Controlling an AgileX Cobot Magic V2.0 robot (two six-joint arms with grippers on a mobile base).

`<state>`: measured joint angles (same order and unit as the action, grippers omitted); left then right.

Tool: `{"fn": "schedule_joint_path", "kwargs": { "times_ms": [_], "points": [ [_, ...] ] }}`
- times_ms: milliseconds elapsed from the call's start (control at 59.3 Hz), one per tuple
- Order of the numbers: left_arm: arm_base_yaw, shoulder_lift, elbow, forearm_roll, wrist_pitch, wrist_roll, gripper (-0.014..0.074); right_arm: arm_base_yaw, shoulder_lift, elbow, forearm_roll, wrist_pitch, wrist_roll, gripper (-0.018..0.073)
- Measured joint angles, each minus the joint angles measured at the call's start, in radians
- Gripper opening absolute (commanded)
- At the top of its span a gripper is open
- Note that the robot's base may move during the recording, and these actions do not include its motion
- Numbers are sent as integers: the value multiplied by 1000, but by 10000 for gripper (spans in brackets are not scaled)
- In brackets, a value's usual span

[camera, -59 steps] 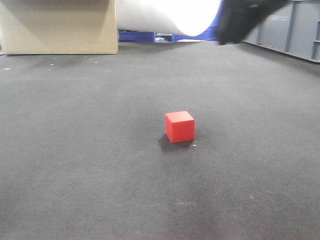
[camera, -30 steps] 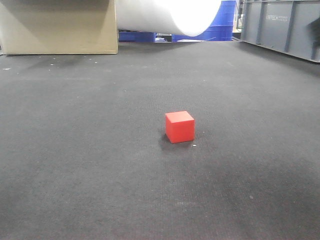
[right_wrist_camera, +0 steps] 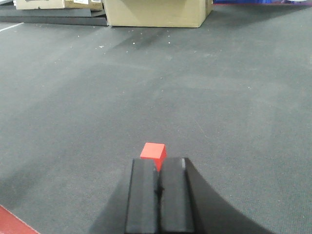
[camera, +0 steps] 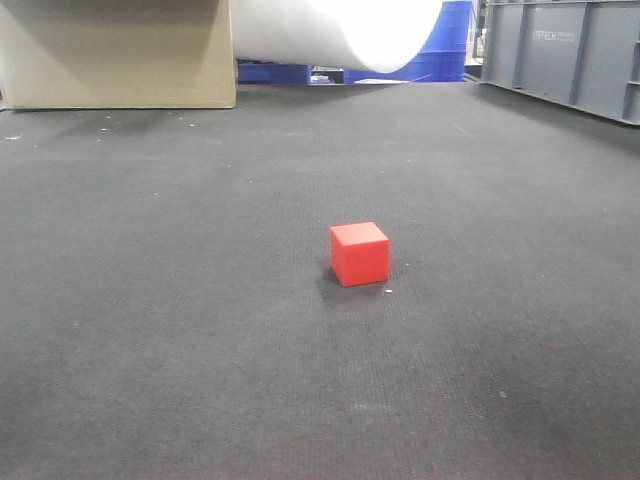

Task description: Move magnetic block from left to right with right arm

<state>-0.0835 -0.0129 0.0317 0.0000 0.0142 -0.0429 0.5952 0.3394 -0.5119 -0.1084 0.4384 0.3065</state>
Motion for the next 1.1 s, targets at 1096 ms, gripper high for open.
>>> {"fn": "schedule_joint_path", "kwargs": {
  "times_ms": [1096],
  "points": [
    [0,0,0,0,0,0,-116,-464,-230,268,201,-160,-290,106]
  ]
}}
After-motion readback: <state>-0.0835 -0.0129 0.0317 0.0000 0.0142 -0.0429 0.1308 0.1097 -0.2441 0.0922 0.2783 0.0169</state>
